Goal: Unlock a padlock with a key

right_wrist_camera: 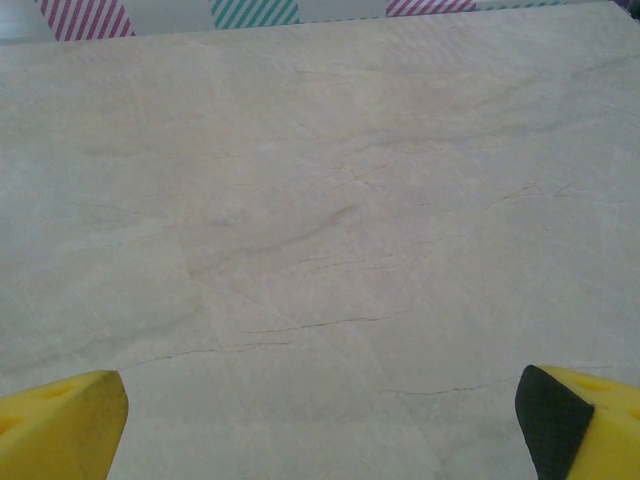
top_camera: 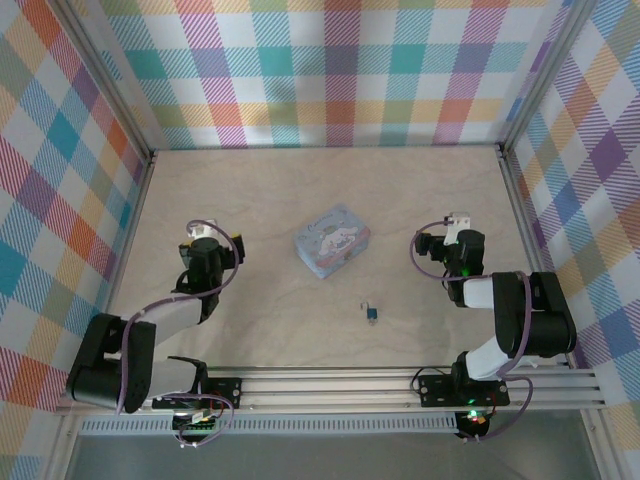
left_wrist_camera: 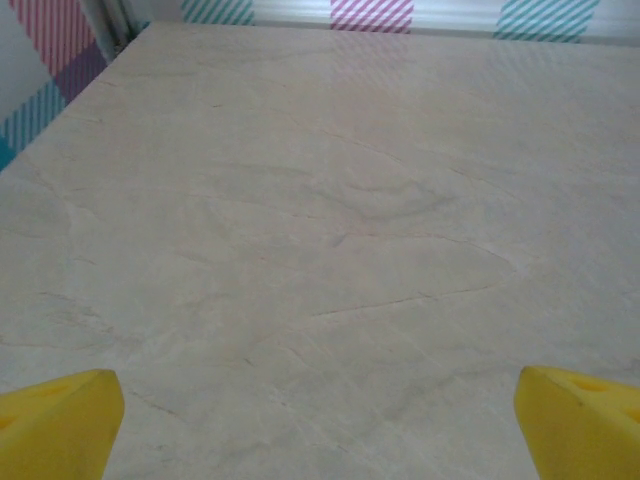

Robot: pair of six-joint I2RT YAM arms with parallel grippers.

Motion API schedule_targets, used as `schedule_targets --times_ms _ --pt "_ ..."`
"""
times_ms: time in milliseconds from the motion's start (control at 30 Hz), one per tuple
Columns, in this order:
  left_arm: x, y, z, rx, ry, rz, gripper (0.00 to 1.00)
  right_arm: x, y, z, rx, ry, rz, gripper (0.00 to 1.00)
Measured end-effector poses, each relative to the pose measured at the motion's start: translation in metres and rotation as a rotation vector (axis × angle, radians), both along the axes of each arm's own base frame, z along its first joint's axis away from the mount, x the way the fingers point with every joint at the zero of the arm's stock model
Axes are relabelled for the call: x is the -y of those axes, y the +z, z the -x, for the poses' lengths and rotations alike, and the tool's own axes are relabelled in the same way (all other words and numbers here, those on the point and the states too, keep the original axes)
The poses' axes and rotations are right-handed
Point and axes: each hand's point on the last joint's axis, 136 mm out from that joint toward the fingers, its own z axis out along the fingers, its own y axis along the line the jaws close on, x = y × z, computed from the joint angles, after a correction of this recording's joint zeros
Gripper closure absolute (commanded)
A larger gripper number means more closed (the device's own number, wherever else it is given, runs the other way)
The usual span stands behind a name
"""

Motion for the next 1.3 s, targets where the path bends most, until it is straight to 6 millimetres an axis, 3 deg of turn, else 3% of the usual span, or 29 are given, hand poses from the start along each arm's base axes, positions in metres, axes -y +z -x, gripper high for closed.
schedule_targets --times_ms 267,500,767,1300 --pt "0.010 -0.012 -0.015 0.015 -0.067 -0.028 0.00 0.000 0.000 0.000 0.000 0.000 0.000 0.00" --pt "0.007 -0.042 -0.021 -0.031 -0.098 -0.009 0.00 0.000 0.000 0.000 0.000 0.000 0.000 0.00" --pt "0.000 -0.034 -0.033 -0.013 -0.111 0.036 0.00 0.000 0.000 0.000 0.000 0.000 0.000 0.00" --pt "0.004 -0.034 -0.033 -0.016 -0.131 0.046 0.00 0.000 0.000 0.000 0.000 0.000 0.000 0.00"
